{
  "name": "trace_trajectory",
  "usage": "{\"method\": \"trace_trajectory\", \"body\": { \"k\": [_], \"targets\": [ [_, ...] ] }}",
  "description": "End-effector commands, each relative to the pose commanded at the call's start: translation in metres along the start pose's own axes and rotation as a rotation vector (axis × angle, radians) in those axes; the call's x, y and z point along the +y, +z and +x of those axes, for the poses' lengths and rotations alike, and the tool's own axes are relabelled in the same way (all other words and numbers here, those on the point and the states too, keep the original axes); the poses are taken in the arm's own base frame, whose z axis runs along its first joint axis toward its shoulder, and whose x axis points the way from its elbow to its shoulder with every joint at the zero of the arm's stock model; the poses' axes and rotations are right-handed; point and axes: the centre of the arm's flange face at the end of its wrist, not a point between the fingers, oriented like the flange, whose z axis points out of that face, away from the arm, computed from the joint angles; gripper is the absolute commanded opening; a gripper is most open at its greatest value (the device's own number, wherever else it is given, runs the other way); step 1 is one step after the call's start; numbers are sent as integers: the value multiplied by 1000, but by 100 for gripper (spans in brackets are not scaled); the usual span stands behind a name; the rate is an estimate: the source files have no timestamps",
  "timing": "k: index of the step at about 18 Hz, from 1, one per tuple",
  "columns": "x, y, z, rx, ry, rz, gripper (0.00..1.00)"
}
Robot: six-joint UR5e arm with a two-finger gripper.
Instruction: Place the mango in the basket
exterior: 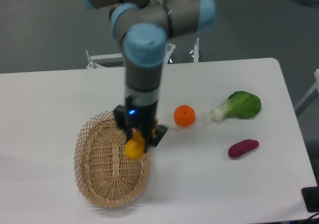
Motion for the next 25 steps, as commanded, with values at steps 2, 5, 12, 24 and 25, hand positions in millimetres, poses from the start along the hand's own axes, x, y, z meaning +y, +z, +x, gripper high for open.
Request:
{"method": "trace_trajectory", "body": {
  "k": [2,5,12,24,25],
  "targets": [
    [-5,24,3,-9,28,-31,41],
    [-10,50,17,1,118,-76,41],
    [-16,94,39,8,227,-159,41],
    [-26,90,48,-19,235,-150,100],
    [-26,86,47,-24,237,-146,100]
  ]
}}
